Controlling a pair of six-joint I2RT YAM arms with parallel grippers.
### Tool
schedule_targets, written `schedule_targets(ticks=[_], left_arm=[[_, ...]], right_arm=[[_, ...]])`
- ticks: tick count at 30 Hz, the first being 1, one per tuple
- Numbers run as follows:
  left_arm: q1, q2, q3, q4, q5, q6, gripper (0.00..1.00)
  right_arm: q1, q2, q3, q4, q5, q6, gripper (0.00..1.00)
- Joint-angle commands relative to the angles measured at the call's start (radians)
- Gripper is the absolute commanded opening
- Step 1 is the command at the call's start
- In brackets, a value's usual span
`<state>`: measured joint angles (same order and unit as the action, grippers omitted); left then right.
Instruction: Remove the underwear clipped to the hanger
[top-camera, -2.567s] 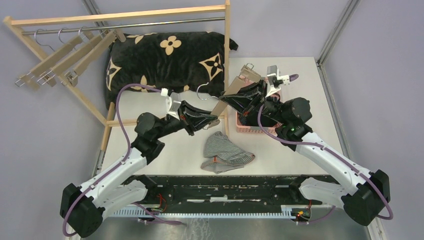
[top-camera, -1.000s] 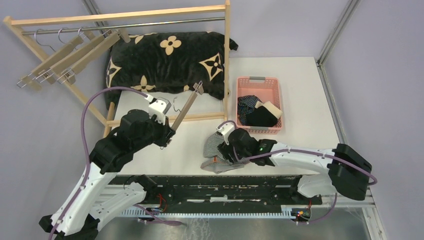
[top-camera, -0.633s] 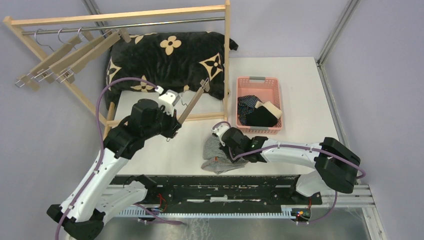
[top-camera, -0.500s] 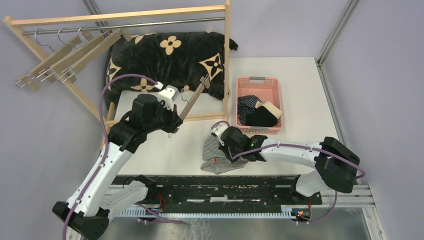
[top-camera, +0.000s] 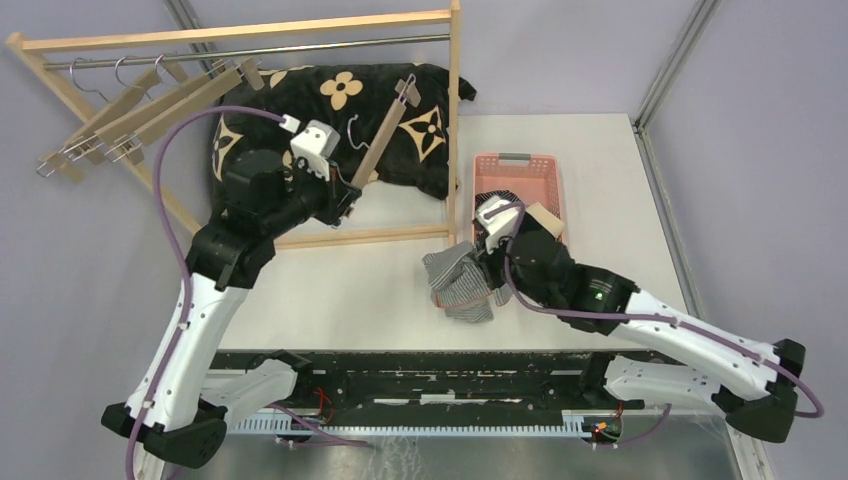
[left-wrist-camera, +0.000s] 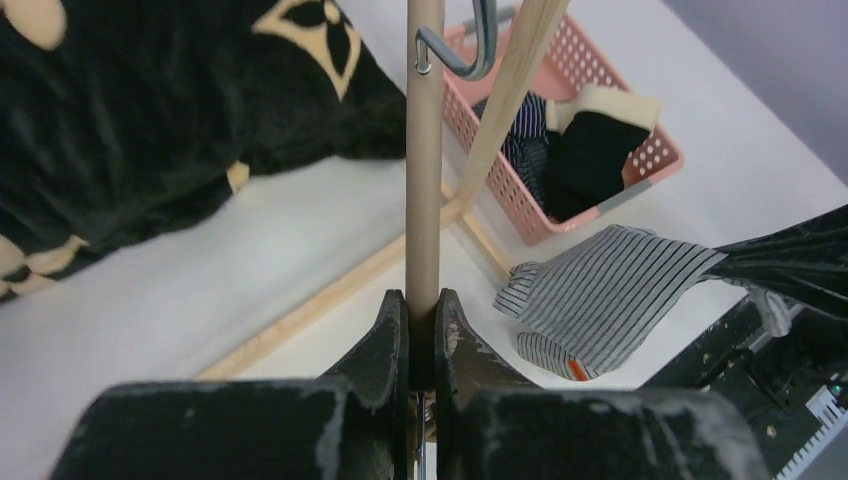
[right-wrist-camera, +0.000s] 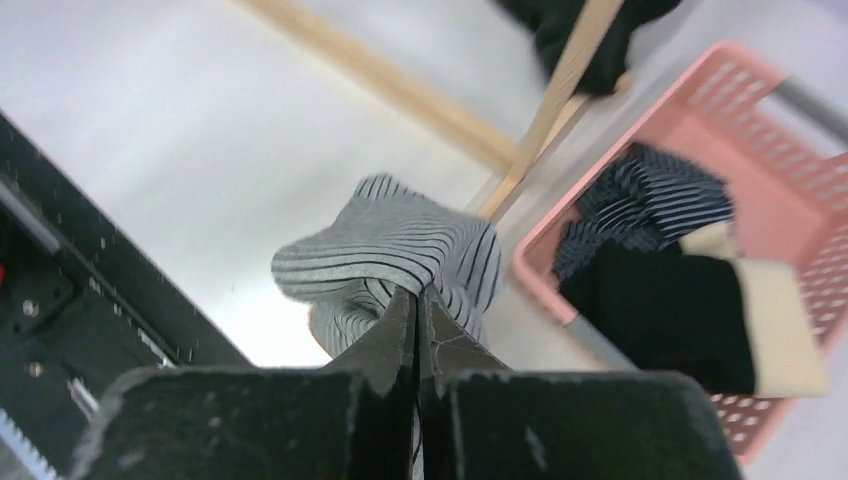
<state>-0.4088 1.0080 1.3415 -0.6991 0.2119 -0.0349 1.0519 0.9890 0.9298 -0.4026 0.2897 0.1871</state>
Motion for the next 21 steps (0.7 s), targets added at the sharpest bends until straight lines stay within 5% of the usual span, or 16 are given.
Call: schedule_targets(ticks=[1, 10, 21], left_arm=[[0.003, -0.018, 0.132, -0.053, -0.015, 0.074, 0.03], [0.003, 0.005, 0.285, -0.152, -0.08, 0.119, 0.03], [0.004, 0.121, 0.451, -0.191, -0.148, 0.168, 0.03]], right_arm=[[0.002, -0.062, 0.095, 0.027, 0.204, -0.093, 0.01], [-0.017, -0.017, 0.251, 0.187, 0.413, -0.307, 0.01], [-0.176, 0.028, 0.466, 0.239, 0.324, -0.416, 0.01]])
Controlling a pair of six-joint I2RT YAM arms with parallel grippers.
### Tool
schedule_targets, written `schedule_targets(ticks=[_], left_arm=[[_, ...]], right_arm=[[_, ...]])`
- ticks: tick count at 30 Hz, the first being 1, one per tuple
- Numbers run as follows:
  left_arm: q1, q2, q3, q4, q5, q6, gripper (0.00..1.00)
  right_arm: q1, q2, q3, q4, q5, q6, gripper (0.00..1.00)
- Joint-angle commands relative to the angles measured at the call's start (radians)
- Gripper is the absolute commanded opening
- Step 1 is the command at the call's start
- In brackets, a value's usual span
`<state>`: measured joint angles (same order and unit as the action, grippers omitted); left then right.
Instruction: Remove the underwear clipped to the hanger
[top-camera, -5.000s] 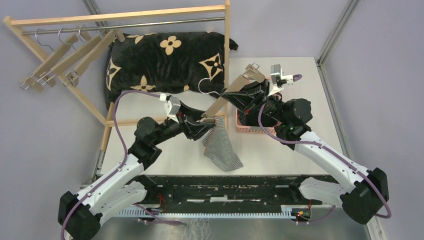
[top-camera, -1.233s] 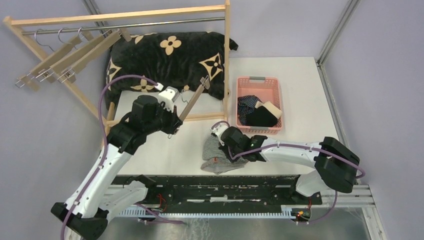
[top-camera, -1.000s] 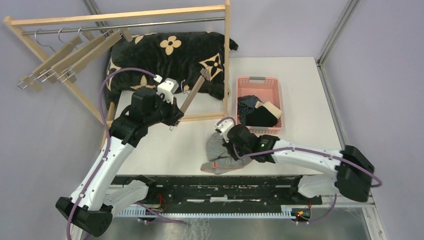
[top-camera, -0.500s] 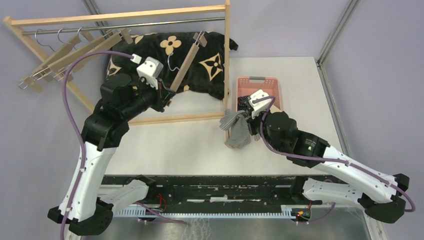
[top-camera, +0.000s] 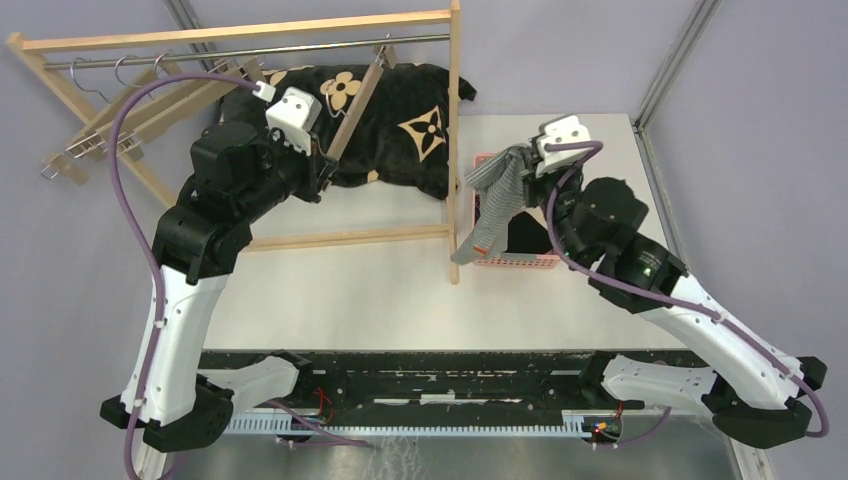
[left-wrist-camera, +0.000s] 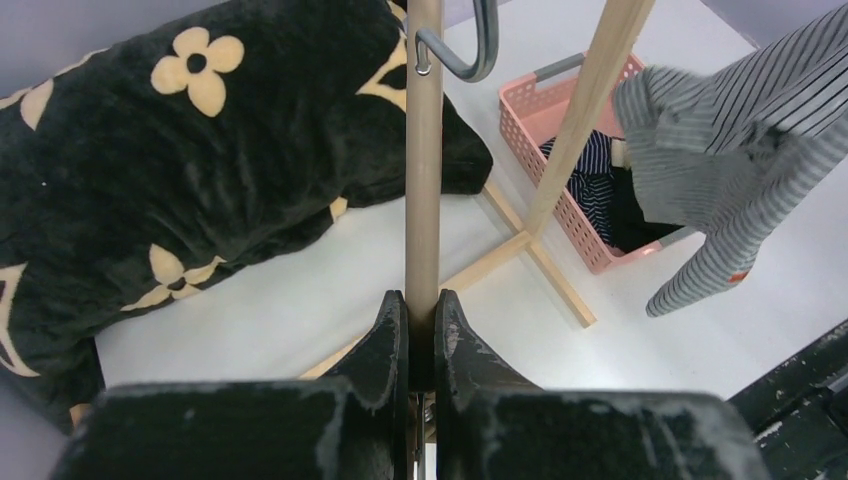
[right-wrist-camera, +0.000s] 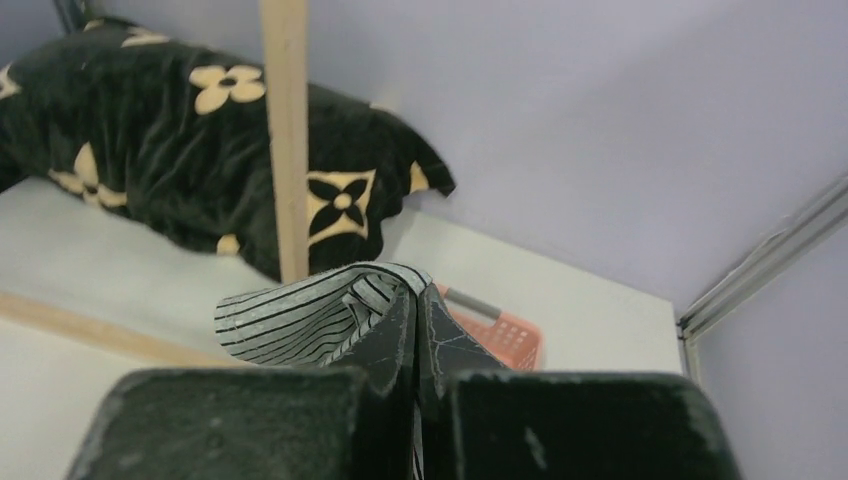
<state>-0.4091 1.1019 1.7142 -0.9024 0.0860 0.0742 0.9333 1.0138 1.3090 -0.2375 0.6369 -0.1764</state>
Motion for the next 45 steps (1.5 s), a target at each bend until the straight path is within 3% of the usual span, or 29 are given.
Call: schedule_targets(ticks=[1, 7, 19, 37, 45], left_arm=[[0.004, 0.033, 0.091, 0.014, -0.024, 0.06, 0.03], [0.004, 0.052, 0.151, 0.03, -0.058, 0.066, 0.03], [0.033, 0.134, 0.255, 0.019, -0.124, 0.094, 0.03], [0.274, 0.193, 0.218, 0.124, 0.044, 0.05, 0.03], [0.291, 0.173, 0.151, 0.137, -0.032, 0.003, 0.1]], right_arm=[[-0.083, 0.008, 0.099, 0.069, -0.037, -0.05, 0.01], [-0.221, 0.052, 0.131, 0.058, -0.078, -0.037, 0.01], [-0.355, 0.128, 0.065, 0.055, -0.172, 0.036, 0.01], [-0.416, 0.16, -0.032, 0.07, -0.268, 0.086, 0.01], [-0.437, 0.206, -0.083, 0.078, -0.248, 0.101, 0.01]])
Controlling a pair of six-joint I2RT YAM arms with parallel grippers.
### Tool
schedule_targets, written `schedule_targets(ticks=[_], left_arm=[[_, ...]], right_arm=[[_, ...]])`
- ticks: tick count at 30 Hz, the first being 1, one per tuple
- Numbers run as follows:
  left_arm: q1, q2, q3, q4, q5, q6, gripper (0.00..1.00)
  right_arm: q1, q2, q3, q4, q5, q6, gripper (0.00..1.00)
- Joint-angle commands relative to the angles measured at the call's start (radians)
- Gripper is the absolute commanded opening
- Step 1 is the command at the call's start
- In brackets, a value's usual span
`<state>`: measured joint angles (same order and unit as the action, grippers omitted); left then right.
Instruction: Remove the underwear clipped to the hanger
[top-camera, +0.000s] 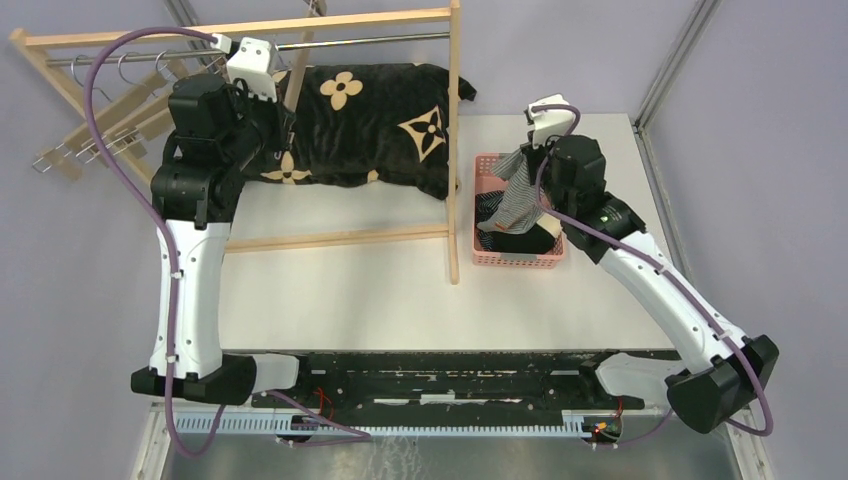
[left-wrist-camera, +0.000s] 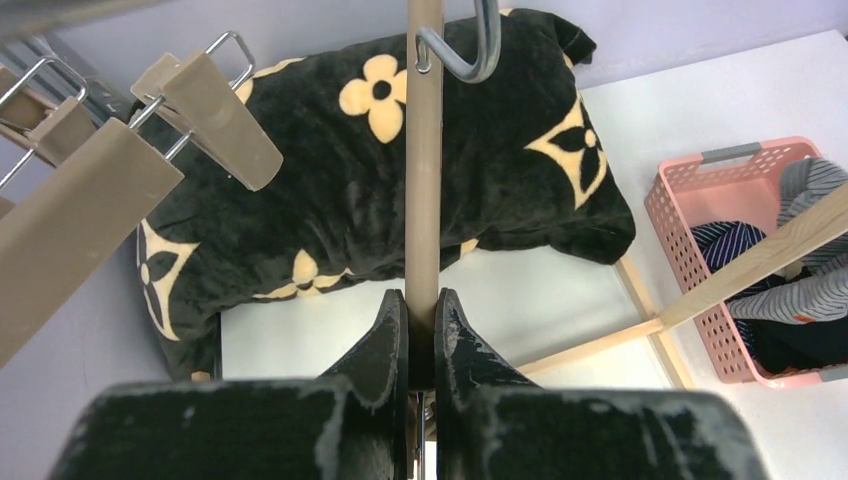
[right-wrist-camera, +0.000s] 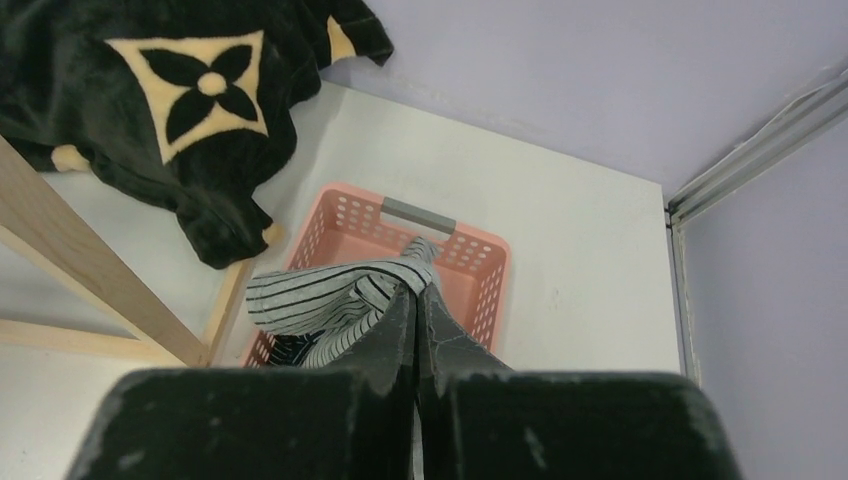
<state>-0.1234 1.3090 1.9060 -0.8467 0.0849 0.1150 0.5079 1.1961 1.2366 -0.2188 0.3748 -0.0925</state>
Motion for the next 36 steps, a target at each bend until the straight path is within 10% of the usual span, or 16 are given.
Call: schedule_targets(ticks=[1, 11, 14, 18, 36], left_arm=[[0.005, -0.045, -0.058, 0.09, -0.053, -0.043, 0.11], [0.004, -0.1, -0.117, 0.106, -0.063, -0.067, 0.35], [0.004, -0.109, -0.119, 0.104, -0.076, -0.07, 0.45], [0.005, -0.134, -0.123, 0.107, -0.096, -0.08, 0.52], [0.005, -0.325, -0.159, 0.194, -0.243, -0.084, 0.57]], right_arm=[[-0.017, 0.037, -0.011, 0.058, 0.017, 0.017, 0.01], [-0.074, 0.187, -0.024, 0.05, -0.045, 0.097, 0.01], [-0.094, 0.234, -0.018, 0.031, -0.066, 0.123, 0.54], [-0.095, 0.233, -0.031, 0.046, -0.073, 0.127, 0.75], [-0.095, -0.087, -0.047, 0.152, 0.187, -0.016, 1.0]])
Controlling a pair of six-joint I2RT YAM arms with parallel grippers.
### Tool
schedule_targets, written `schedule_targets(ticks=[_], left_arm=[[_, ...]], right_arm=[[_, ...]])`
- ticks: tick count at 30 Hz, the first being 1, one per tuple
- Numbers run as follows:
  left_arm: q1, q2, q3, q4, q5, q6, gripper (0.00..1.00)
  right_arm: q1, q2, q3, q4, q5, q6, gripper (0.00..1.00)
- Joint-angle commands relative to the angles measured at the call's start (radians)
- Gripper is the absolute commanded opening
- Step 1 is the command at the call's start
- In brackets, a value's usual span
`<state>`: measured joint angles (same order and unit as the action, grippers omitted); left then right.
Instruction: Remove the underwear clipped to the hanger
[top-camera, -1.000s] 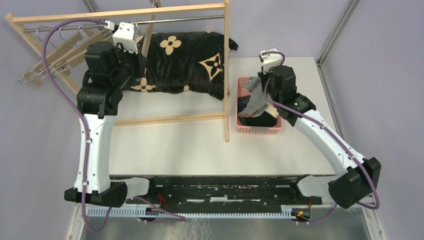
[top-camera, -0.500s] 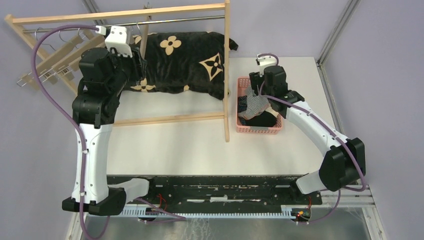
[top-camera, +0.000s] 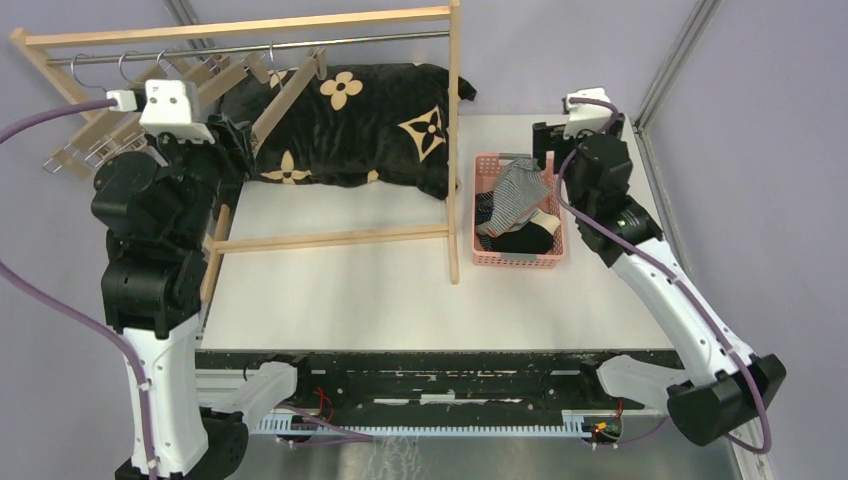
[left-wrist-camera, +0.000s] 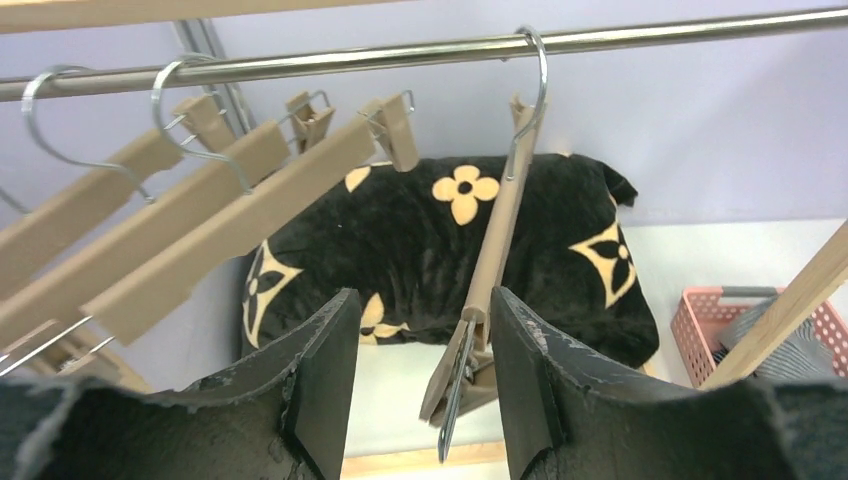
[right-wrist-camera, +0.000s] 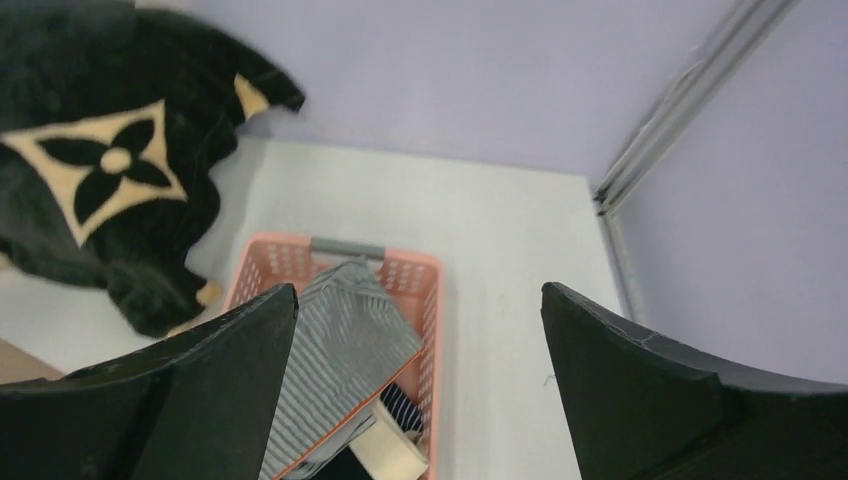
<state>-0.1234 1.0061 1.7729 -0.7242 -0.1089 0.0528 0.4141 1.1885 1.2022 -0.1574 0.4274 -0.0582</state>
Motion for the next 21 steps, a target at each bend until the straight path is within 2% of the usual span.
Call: schedule_targets(ticks=[1, 7, 13, 21], left_arm=[[0.005, -0.031, -0.038, 0.083, -0.057, -0.028, 0.57], [0.005, -0.116, -0.16, 0.186, -0.125, -0.06, 0.57], [0.005, -0.205, -0.223, 0.195, -0.2, -0.057, 0.57], [0.005, -0.288, -0.292, 0.176, -0.225, -0.066, 0.57]], right_arm=[[-0.002, -0.1, -0.036, 0.103, 0.156, -0.055, 1.0], [-0.002, -0.234, -0.114, 0.155, 0.2, -0.052, 1.0], [-0.002, -0.39, -0.199, 0.192, 0.239, -0.057, 1.0], [-0.001, -0.399, -0.156, 0.113, 0.271, -0.051, 1.0]])
